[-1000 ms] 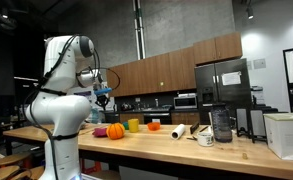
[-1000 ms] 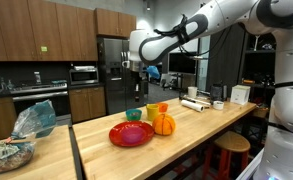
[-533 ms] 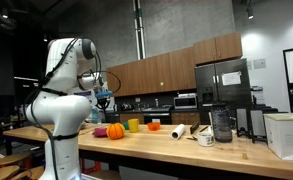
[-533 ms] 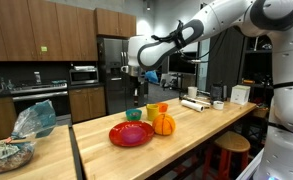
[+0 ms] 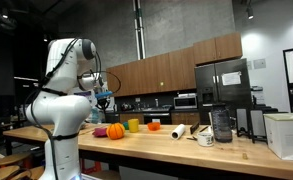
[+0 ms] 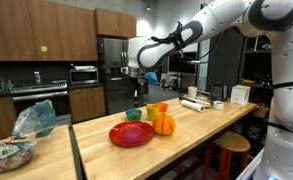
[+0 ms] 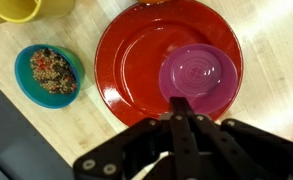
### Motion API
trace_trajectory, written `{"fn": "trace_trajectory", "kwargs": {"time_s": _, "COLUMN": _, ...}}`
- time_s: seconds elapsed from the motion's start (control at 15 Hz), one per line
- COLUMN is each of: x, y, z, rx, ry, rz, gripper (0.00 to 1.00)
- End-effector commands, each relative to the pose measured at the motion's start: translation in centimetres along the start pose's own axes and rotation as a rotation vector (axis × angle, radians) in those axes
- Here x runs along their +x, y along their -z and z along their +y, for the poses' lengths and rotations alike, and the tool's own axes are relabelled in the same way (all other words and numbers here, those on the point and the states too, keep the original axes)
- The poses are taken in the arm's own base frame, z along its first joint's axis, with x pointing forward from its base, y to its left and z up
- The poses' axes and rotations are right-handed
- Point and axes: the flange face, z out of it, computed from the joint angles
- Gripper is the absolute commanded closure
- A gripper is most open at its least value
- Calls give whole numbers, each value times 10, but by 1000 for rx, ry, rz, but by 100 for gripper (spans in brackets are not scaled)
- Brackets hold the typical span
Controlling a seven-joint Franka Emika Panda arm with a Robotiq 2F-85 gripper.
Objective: Put the purple bowl on the red plate then put the bowl on the table.
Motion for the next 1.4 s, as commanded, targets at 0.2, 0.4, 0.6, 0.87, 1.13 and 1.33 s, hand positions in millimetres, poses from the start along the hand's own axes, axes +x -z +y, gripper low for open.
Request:
{"fn": "trace_trajectory", "kwargs": {"time_s": 0.2, "x": 0, "y": -2, "z": 2, "rx": -2, "ry": -15, "rz": -10, "gripper": 100}}
{"fn": "trace_trajectory", "kwargs": {"time_s": 0.4, "x": -1, "y": -7, "z": 3, "rx": 3, "ry": -20, "rz": -15, "gripper": 83}}
{"fn": "trace_trajectory", "kwargs": {"time_s": 0.6, "x": -2, "y": -17, "z": 6, "rx": 13, "ry": -38, "rz": -23, "gripper": 50}}
{"fn": "trace_trajectory", "kwargs": {"time_s": 0.87, "x": -2, "y": -36, "z": 9, "rx": 31, "ry": -61, "rz": -33, "gripper": 23}}
{"fn": "trace_trajectory", "kwargs": {"time_s": 1.13, "x": 2, "y": -59, "z": 8, "rx": 53, "ry": -78, "rz": -29, "gripper": 0}}
{"fn": "trace_trajectory", "kwargs": {"time_s": 1.33, "x": 5, "y": -77, "z": 7, "rx": 64, "ry": -85, "rz": -27, "gripper": 0}}
